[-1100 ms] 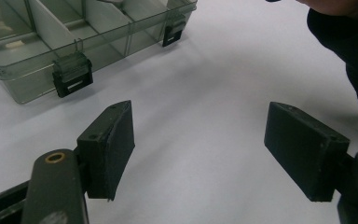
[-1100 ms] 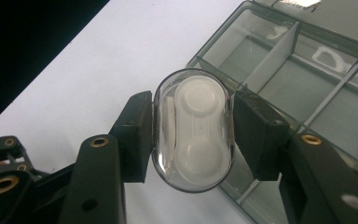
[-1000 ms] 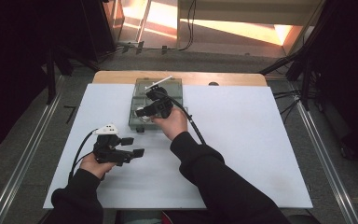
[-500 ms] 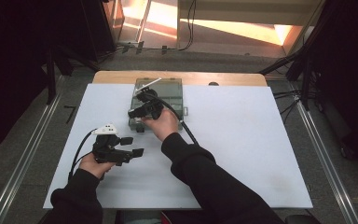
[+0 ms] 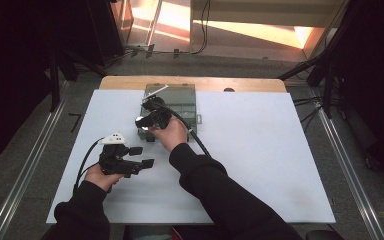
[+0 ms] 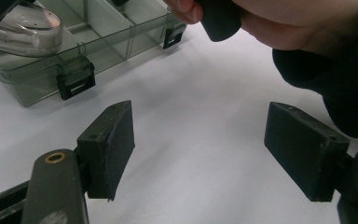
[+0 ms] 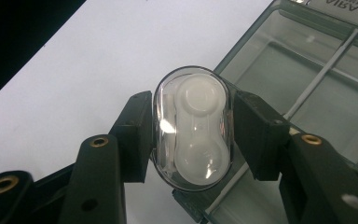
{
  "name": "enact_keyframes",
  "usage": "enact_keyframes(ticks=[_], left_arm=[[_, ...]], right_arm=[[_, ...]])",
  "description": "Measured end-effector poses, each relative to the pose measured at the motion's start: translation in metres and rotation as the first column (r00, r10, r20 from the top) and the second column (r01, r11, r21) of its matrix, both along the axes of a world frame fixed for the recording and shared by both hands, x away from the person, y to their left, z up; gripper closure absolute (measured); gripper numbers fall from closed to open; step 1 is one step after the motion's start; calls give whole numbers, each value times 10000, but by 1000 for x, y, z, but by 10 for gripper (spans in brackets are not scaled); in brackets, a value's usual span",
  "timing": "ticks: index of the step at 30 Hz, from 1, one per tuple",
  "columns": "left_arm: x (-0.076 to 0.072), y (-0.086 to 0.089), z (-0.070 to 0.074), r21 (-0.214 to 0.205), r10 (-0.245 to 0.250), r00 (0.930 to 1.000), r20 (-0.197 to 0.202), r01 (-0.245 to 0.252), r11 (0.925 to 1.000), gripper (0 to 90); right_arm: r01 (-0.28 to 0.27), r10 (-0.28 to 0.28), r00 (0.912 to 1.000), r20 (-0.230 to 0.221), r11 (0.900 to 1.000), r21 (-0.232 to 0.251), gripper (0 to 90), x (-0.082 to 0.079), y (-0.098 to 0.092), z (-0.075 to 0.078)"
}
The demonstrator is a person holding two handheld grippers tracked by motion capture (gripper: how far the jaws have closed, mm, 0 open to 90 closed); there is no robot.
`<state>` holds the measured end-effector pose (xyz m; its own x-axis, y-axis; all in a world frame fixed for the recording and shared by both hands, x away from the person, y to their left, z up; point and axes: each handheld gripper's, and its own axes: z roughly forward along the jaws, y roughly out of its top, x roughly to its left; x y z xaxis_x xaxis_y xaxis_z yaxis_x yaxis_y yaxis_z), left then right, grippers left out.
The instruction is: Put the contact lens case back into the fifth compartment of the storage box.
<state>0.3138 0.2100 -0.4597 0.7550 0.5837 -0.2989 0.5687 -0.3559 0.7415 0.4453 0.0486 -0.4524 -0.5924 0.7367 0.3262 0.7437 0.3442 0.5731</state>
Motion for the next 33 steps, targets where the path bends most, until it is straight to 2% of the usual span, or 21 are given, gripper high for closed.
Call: enact_keyframes(ticks=[5,9,12,20,22,26,29,33], left_arm=[[0,0,0,-15,22,10000,-28,-22,10000,246],[0,0,0,-19,15,10000,-18,-15,10000,246],[0,0,0,-16,-6,10000,-6,6,10000,246],[1,0,0,7,32,10000,-39,-32,10000,246],[1,0,-1,4,61,10000,-19,-61,10000,245],[2,1,0,-33,147,9999,28,-147,9999,246],[3,1,0,-25,243,9997,23,-243,9997,246],[6,3,2,79,477,9988,82,-477,9988,245]], right_arm=[[-54,55,10000,63,9998,-201,473,1,1,-4],[22,-23,10000,-66,9998,-210,468,1,1,-4],[-117,118,9999,20,9994,-314,399,0,0,-3],[-235,239,9985,494,9997,-88,355,-3,-10,8],[-296,284,9975,641,9994,180,357,-4,-16,9],[-427,404,9978,521,9981,441,353,-6,-24,10],[-649,601,9936,960,9967,479,340,-11,-31,11],[-796,719,9916,1073,9944,698,337,-16,-41,14]])
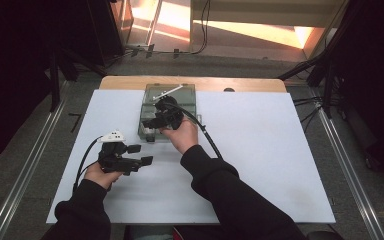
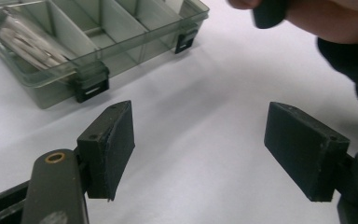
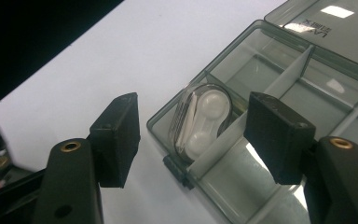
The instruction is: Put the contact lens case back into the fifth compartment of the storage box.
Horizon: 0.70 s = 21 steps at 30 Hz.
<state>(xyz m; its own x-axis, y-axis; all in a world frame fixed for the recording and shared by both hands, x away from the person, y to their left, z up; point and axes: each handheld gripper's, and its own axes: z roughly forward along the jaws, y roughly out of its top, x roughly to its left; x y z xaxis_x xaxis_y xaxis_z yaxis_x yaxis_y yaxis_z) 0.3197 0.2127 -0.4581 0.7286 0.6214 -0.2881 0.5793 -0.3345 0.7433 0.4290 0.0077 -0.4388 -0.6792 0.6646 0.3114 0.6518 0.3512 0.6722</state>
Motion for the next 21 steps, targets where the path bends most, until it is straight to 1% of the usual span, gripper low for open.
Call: enact_keyframes(ticks=[2,5,6,8,11,13,15,16,19,21], left_arm=[[2,1,1,43,43,10000,11,-43,10000,245],[5,2,2,-35,275,9996,45,-275,9996,245],[7,2,3,-4,303,9995,8,-303,9995,245],[9,2,3,67,430,9990,89,-430,9991,245],[13,1,5,155,544,9985,107,-546,9984,245],[15,1,5,195,525,9986,102,-527,9984,245],[18,1,6,242,571,9983,95,-573,9981,245],[19,1,6,234,610,9980,156,-614,9978,245],[24,0,7,220,715,9974,107,-717,9972,245],[27,-1,7,216,776,9969,143,-779,9967,245]], right_arm=[[-34,33,10000,27,9999,138,335,-2,-6,1],[-106,104,9999,49,9994,327,324,-5,-14,1],[-93,90,9999,64,9991,418,319,-6,-16,2],[-115,113,9999,40,9980,622,300,-8,-20,2],[-195,194,9998,21,9971,736,297,-10,-26,2],[-198,199,9998,-16,9972,724,287,-11,-30,1],[-144,143,9999,19,9967,802,287,-13,-35,0],[-109,107,9999,31,9965,830,287,-13,-38,-1],[-14,3,9999,120,9956,933,286,-14,-46,-2],[18,-28,10000,94,9952,980,287,-15,-51,-4]])
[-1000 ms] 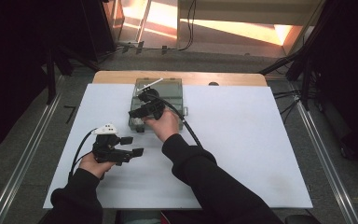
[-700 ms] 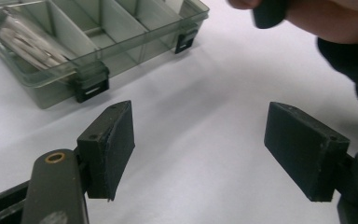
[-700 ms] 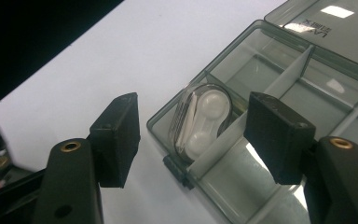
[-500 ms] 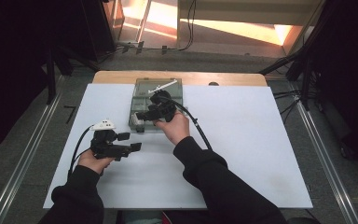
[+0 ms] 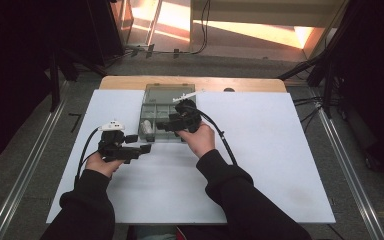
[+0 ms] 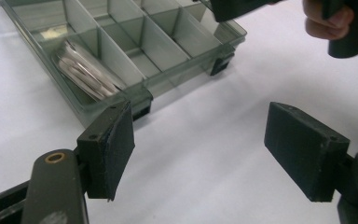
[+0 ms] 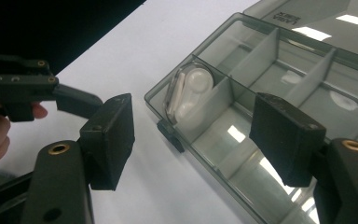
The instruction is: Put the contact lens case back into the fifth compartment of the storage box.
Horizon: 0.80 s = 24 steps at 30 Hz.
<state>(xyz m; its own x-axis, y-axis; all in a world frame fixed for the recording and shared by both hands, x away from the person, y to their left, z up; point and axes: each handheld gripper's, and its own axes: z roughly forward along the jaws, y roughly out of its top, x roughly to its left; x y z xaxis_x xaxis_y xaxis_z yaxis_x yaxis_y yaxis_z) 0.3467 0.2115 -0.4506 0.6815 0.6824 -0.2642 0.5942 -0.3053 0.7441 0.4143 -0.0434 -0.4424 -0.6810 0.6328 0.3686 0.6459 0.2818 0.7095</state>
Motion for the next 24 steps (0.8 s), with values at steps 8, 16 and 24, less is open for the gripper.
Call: enact_keyframes(ticks=[8,16,24], left_arm=[[11,1,1,-178,194,9998,-8,-194,9997,244],[22,2,1,-7,474,9989,56,-474,9989,244],[32,3,0,-38,652,9979,-9,-652,9979,244]], right_arm=[[422,-424,9991,77,9990,168,275,-3,-16,-6],[546,-545,9983,206,9985,-14,268,-5,-27,-10],[692,-692,9976,39,9976,-42,265,-6,-39,-14]])
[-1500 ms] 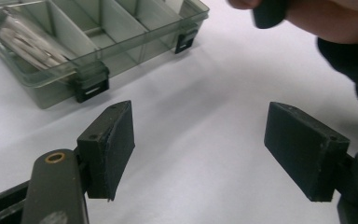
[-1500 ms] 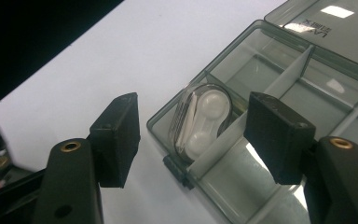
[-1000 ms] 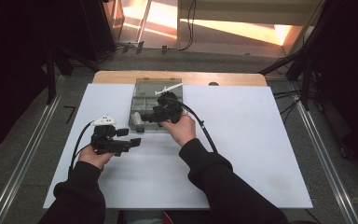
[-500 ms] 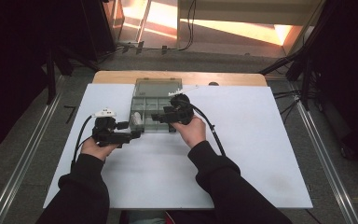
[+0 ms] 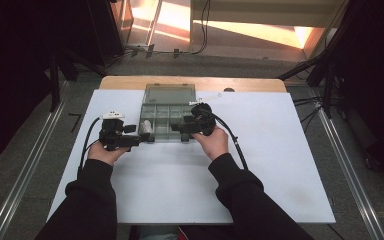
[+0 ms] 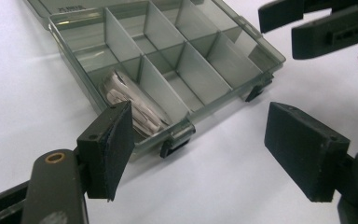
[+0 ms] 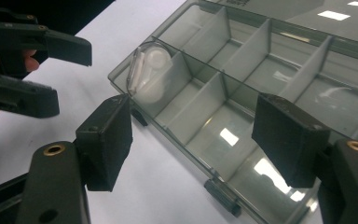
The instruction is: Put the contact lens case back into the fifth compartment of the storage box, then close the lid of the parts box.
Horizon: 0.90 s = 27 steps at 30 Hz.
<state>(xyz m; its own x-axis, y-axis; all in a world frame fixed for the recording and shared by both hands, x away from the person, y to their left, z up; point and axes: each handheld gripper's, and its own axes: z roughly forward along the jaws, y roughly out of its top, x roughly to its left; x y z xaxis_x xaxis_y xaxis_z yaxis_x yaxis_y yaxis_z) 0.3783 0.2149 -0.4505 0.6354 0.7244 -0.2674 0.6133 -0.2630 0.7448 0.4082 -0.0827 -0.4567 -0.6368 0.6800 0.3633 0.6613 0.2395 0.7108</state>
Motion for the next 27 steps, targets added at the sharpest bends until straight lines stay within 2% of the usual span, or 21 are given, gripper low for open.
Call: enact_keyframes(ticks=[4,7,12,20,27], left_arm=[[4,1,-1,-125,175,9998,-17,-175,9998,245],[7,1,1,35,259,9997,52,-259,9997,244],[15,1,0,-29,316,9995,52,-316,9995,245],[33,0,1,165,545,9985,59,-546,9984,246],[46,-4,2,354,746,9968,295,-756,9965,245]], right_arm=[[61,-59,9999,127,9999,-118,248,1,-5,0],[192,-189,9994,285,9997,-117,247,2,-9,1],[376,-370,9989,297,9990,-220,246,3,-13,0],[783,-775,9966,278,9964,-318,247,11,-21,-2],[1080,-1075,9938,302,9940,-178,249,17,-29,-5]])
